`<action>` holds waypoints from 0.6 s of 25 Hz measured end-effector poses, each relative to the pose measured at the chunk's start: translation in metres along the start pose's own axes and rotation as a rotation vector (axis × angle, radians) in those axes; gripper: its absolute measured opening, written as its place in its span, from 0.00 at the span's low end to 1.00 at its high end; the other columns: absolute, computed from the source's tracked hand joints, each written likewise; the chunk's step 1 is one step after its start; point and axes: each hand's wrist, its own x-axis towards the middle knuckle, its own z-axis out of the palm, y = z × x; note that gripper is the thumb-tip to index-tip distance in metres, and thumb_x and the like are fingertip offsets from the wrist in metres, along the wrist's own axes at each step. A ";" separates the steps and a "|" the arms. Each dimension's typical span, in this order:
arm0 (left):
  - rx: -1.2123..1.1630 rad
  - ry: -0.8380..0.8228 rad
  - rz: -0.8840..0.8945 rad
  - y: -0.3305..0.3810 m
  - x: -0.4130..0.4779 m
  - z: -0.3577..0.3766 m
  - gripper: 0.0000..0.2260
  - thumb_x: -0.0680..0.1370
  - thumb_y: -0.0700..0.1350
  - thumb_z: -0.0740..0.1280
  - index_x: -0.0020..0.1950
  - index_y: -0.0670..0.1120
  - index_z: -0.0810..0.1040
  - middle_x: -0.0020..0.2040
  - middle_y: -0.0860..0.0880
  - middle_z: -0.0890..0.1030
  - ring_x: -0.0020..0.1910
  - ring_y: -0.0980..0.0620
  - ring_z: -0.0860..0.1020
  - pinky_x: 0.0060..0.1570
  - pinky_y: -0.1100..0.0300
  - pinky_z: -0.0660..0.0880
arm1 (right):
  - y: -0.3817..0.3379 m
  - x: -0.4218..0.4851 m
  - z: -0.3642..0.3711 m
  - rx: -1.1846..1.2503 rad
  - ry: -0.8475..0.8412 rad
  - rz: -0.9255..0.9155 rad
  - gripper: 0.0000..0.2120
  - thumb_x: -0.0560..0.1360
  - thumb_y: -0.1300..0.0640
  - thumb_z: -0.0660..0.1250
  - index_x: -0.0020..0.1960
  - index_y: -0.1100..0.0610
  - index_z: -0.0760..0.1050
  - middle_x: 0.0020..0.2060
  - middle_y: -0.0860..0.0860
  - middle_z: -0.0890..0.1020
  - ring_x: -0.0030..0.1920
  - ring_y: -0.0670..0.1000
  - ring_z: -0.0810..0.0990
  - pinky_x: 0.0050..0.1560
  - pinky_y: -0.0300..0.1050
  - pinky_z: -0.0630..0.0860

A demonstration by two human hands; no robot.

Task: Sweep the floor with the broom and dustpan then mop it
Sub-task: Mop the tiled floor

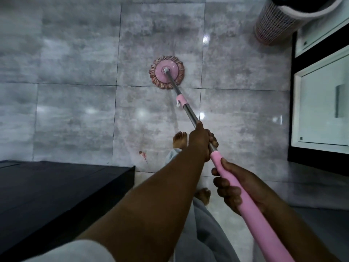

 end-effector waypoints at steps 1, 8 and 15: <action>-0.003 -0.012 0.008 0.015 0.006 0.002 0.23 0.82 0.58 0.58 0.34 0.44 0.66 0.18 0.50 0.65 0.14 0.55 0.63 0.19 0.71 0.63 | -0.012 0.009 0.008 -0.021 0.013 -0.008 0.15 0.75 0.48 0.64 0.48 0.61 0.73 0.26 0.53 0.73 0.18 0.46 0.70 0.16 0.36 0.68; -0.109 -0.001 0.119 0.175 0.066 0.025 0.22 0.83 0.57 0.57 0.34 0.45 0.64 0.20 0.50 0.64 0.13 0.55 0.61 0.17 0.72 0.61 | -0.135 0.100 0.096 -0.159 0.031 -0.005 0.15 0.75 0.46 0.61 0.45 0.59 0.70 0.24 0.49 0.71 0.17 0.43 0.67 0.15 0.33 0.65; -0.272 -0.063 0.181 0.334 0.115 0.034 0.20 0.83 0.55 0.57 0.37 0.45 0.65 0.21 0.51 0.65 0.16 0.56 0.63 0.19 0.70 0.62 | -0.254 0.200 0.188 -0.275 0.017 -0.061 0.16 0.80 0.48 0.59 0.42 0.59 0.70 0.25 0.47 0.68 0.18 0.41 0.66 0.16 0.29 0.62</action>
